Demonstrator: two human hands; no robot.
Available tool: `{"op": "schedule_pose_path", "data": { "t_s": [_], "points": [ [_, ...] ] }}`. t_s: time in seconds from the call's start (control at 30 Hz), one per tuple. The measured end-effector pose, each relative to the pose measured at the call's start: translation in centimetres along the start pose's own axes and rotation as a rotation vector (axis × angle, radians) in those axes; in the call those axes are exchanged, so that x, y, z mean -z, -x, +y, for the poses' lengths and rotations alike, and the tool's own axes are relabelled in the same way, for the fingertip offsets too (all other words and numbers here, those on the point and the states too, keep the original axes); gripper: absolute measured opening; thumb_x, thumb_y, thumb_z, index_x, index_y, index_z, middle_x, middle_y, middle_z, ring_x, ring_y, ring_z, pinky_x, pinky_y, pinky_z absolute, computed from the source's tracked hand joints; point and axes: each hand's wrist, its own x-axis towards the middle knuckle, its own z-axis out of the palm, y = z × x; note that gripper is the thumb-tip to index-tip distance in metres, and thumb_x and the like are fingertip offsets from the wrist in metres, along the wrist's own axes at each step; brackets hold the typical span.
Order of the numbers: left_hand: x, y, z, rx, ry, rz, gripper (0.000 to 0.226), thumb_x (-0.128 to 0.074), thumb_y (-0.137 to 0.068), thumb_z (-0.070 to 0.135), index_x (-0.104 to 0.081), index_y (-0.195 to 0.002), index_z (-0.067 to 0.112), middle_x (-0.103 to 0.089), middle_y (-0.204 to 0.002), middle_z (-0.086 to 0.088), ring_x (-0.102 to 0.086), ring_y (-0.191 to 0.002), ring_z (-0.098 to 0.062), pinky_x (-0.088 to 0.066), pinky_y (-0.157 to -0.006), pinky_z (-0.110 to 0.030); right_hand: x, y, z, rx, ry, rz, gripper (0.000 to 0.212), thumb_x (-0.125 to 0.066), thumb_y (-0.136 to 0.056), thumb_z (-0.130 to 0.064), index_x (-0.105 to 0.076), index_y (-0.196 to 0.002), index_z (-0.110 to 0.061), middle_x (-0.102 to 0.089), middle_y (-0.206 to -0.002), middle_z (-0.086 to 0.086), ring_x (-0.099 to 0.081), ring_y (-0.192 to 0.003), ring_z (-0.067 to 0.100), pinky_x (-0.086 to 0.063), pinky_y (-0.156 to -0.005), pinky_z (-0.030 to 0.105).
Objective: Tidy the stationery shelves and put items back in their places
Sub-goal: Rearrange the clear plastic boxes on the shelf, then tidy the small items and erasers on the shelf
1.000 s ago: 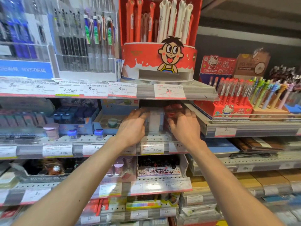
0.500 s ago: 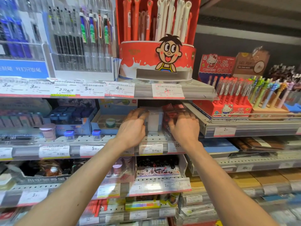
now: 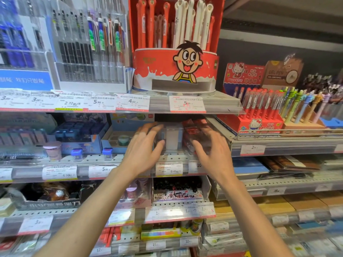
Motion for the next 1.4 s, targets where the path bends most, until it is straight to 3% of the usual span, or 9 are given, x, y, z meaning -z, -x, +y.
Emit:
{"op": "schedule_pose_path", "data": {
  "t_s": [0.27, 0.47, 0.57, 0.67, 0.8, 1.0, 1.13, 1.23, 1.4],
  "points": [
    [1.8, 7.2, 2.0, 0.092, 0.257, 0.092, 0.039, -0.055, -0.096, 0.037, -0.052, -0.134, 0.029, -0.053, -0.122, 0.014, -0.053, -0.11, 0.001, -0.044, -0.093, -0.021, 0.4, 8.5, 0.1, -0.12, -0.311, -0.043, 0.038, -0.061, -0.094, -0.044, -0.053, -0.129, -0.034, -0.054, -0.12, -0.02, -0.055, -0.113, 0.001, -0.048, -0.092, 0.028],
    [-0.2, 13.7, 1.5, 0.348, 0.361, 0.03, 0.034, -0.062, -0.093, 0.03, -0.057, -0.127, 0.033, -0.059, -0.113, 0.02, -0.06, -0.102, -0.002, -0.049, -0.09, -0.024, -2.7, 13.7, 1.9, -0.214, -0.395, -0.174, 0.034, -0.066, -0.092, -0.035, -0.058, -0.125, -0.03, -0.057, -0.121, -0.014, -0.055, -0.112, -0.001, -0.042, -0.087, 0.005],
    [-0.8, 16.7, 0.2, 0.451, 0.371, -0.023, 0.035, -0.064, -0.093, 0.029, -0.057, -0.127, 0.032, -0.06, -0.116, 0.015, -0.062, -0.101, -0.005, -0.052, -0.089, -0.031, -4.3, 15.9, 2.5, -0.232, -0.371, -0.25, 0.032, -0.065, -0.093, -0.035, -0.058, -0.124, -0.029, -0.056, -0.121, -0.016, -0.055, -0.112, 0.0, -0.047, -0.091, 0.018],
    [-0.6, 19.0, -1.1, 0.528, 0.368, -0.04, 0.034, -0.064, -0.093, 0.026, -0.056, -0.125, 0.034, -0.06, -0.117, 0.015, -0.061, -0.1, -0.002, -0.052, -0.082, -0.022, -5.5, 17.9, 2.2, -0.262, -0.355, -0.308, 0.028, -0.062, -0.095, -0.037, -0.058, -0.122, -0.032, -0.055, -0.119, -0.017, -0.057, -0.107, 0.0, -0.051, -0.089, 0.028],
    [0.5, 20.6, -3.0, 0.59, 0.435, -0.061, 0.034, -0.064, -0.091, 0.03, -0.057, -0.124, 0.034, -0.062, -0.114, 0.013, -0.061, -0.095, -0.002, -0.048, -0.075, -0.011, -6.4, 19.6, 0.7, -0.289, -0.33, -0.335, 0.03, -0.06, -0.095, -0.039, -0.057, -0.124, -0.032, -0.055, -0.118, -0.018, -0.058, -0.104, -0.003, -0.051, -0.086, 0.024],
    [3.8, 21.7, -7.8, 0.538, 0.461, -0.075, 0.032, -0.064, -0.091, 0.032, -0.056, -0.121, 0.04, -0.062, -0.113, 0.015, -0.061, -0.096, -0.001, -0.053, -0.082, -0.024, -8.4, 20.6, -4.2, -0.289, -0.251, -0.284, 0.026, -0.06, -0.096, -0.035, -0.057, -0.121, -0.035, -0.056, -0.115, -0.017, -0.059, -0.102, 0.0, -0.052, -0.078, 0.025],
    [7.5, 21.6, -11.7, 0.441, 0.446, -0.08, 0.032, -0.061, -0.092, 0.034, -0.055, -0.123, 0.039, -0.058, -0.118, 0.019, -0.058, -0.1, 0.006, -0.042, -0.079, -0.005, -10.6, 21.0, -8.7, -0.298, -0.214, -0.211, 0.024, -0.063, -0.094, -0.027, -0.058, -0.118, -0.033, -0.056, -0.114, -0.019, -0.055, -0.103, -0.005, -0.044, -0.083, 0.012],
    [9.8, 21.5, -14.5, 0.37, 0.387, -0.098, 0.035, -0.059, -0.095, 0.029, -0.055, -0.13, 0.031, -0.056, -0.122, 0.017, -0.053, -0.108, 0.008, -0.035, -0.082, 0.001, -11.5, 20.9, -11.8, -0.32, -0.197, -0.203, 0.024, -0.062, -0.095, -0.03, -0.055, -0.115, -0.04, -0.053, -0.115, -0.027, -0.05, -0.108, -0.011, -0.039, -0.084, 0.015],
    [11.8, 20.9, -17.0, 0.223, 0.295, -0.089, 0.036, -0.059, -0.095, 0.027, -0.055, -0.131, 0.027, -0.056, -0.12, 0.014, -0.053, -0.115, -0.006, -0.041, -0.098, -0.026, -12.2, 20.4, -15.1, -0.236, -0.114, -0.188, 0.027, -0.059, -0.097, -0.031, -0.056, -0.123, -0.036, -0.053, -0.12, -0.019, -0.053, -0.108, -0.003, -0.042, -0.087, 0.018]
  ]
}}
